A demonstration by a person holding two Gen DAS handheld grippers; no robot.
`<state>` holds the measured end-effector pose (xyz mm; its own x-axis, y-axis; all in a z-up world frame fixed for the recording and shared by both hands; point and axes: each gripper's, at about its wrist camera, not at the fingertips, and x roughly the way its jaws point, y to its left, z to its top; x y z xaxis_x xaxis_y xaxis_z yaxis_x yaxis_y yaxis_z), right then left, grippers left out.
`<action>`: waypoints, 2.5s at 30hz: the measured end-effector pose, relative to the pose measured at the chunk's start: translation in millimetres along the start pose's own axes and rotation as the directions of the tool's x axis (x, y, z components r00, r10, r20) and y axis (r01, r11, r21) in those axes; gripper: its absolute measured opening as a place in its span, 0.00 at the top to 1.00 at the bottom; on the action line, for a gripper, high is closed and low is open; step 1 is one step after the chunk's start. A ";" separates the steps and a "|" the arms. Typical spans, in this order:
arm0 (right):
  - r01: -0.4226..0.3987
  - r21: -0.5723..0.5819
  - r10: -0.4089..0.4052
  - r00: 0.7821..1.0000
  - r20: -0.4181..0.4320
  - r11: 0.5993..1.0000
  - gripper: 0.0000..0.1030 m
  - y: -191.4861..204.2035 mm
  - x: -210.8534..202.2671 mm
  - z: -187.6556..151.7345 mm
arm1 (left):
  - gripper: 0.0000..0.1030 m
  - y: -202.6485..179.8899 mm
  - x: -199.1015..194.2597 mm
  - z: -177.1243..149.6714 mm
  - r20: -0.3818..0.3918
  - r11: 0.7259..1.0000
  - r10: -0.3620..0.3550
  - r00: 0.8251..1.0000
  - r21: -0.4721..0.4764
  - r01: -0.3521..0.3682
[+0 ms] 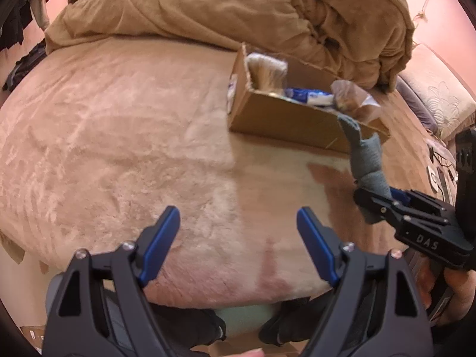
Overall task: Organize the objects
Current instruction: 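Close the right tool on the grey knit gloves, then lift the grey gloves with the right tool and carry them over the box, then lower the gloves into the box and open the right tool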
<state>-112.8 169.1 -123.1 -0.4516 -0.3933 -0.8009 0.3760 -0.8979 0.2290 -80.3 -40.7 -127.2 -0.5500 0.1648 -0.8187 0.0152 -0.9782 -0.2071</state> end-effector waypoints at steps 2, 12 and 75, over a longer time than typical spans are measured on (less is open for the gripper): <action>0.000 -0.001 0.000 1.000 0.016 1.000 0.60 0.8 -10.3 -0.3 | 0.20 -4.6 -7.0 1.0 0.010 1.000 0.002 1.000 0.009 -0.002; 0.012 0.022 -0.014 0.994 0.105 1.000 0.60 -10.9 -58.0 7.5 | 0.20 -28.9 -32.1 13.7 0.054 0.999 -0.002 0.999 0.043 0.000; -0.014 0.273 -0.021 0.992 0.123 0.962 0.31 -136.4 0.1 92.3 | 0.20 -52.4 5.8 89.9 0.084 0.997 -0.004 0.996 0.074 -0.002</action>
<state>-238.8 273.4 -103.3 -0.5556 -0.3961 -0.7311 0.1474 -0.9122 0.3823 -159.4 0.1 -73.0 -0.6184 0.1578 -0.7699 -0.0455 -0.9852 -0.1654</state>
